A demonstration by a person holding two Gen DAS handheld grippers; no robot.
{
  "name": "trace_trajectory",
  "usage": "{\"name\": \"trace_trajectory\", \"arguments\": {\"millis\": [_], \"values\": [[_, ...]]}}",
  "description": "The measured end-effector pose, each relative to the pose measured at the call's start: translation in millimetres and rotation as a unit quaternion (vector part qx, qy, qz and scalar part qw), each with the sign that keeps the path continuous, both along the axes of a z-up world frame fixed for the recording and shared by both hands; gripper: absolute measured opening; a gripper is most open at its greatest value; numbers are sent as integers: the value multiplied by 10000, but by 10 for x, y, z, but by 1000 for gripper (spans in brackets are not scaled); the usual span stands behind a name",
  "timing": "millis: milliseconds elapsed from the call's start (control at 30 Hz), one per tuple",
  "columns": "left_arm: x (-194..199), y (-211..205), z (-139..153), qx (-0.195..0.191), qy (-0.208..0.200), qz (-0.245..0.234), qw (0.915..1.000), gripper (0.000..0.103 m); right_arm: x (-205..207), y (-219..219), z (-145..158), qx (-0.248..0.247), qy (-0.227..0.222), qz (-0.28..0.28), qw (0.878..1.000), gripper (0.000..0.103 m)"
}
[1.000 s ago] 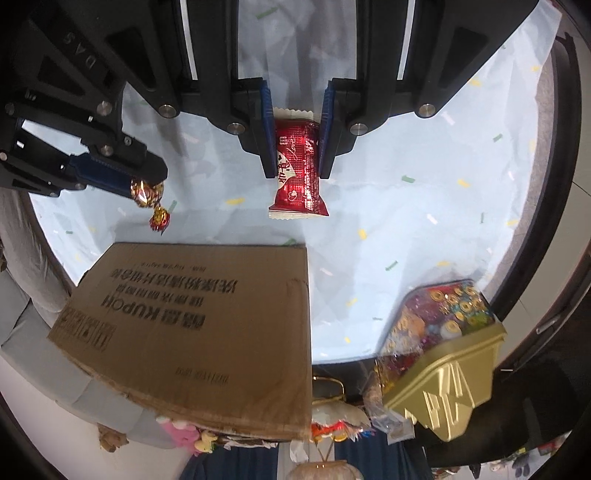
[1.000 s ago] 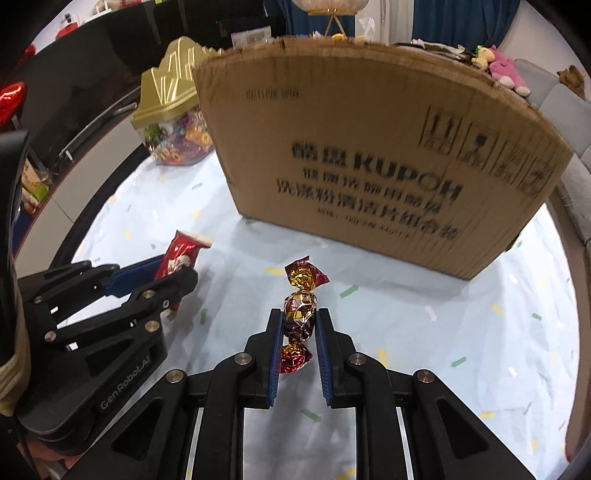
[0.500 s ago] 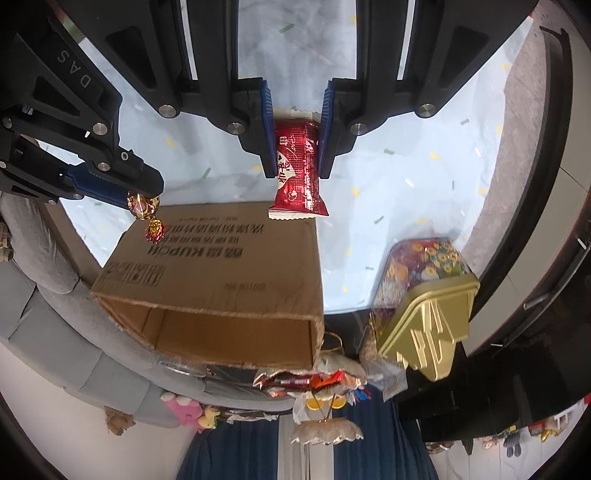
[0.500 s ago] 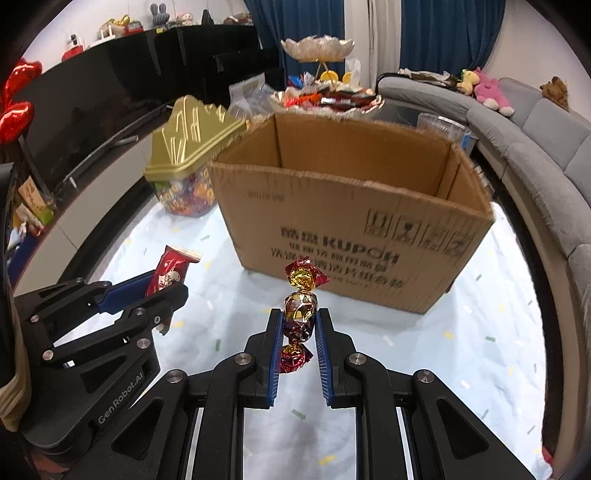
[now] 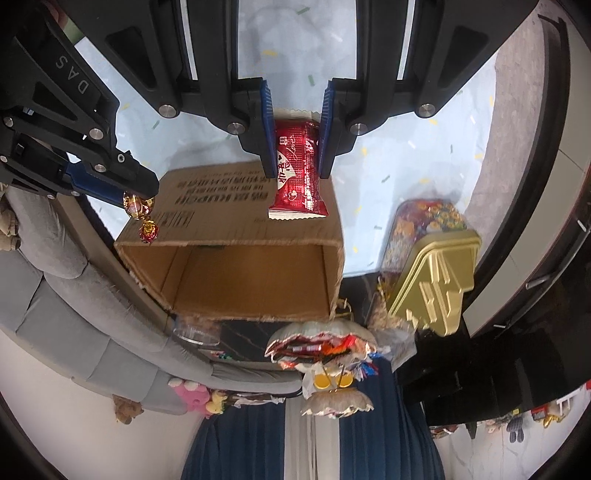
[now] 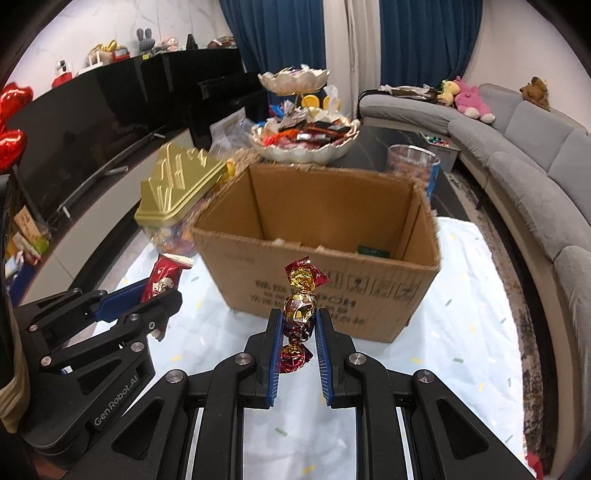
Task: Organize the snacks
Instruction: 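Carry the red wrapper and twist sweet over the box with both tools, then open both tools to drop the red wrapper and twist sweet into the box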
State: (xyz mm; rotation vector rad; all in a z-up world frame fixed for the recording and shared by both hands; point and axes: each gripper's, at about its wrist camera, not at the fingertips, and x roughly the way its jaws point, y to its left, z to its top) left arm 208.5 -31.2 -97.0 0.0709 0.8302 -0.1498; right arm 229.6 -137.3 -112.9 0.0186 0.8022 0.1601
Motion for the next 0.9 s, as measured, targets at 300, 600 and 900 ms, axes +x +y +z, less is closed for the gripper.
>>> {"name": "trace_trajectory", "arguments": {"millis": [300, 600, 900], "values": [[241, -152, 224, -64, -156, -118, 9998, 22, 175, -163, 266, 25, -227, -178, 9996, 19], [503, -227, 298, -174, -190, -186, 9995, 22, 431, -260, 382, -44, -363, -282, 9989, 19], [786, -236, 264, -234, -121, -267, 9993, 22, 643, -253, 373, -81, -403, -289, 9987, 19]]}}
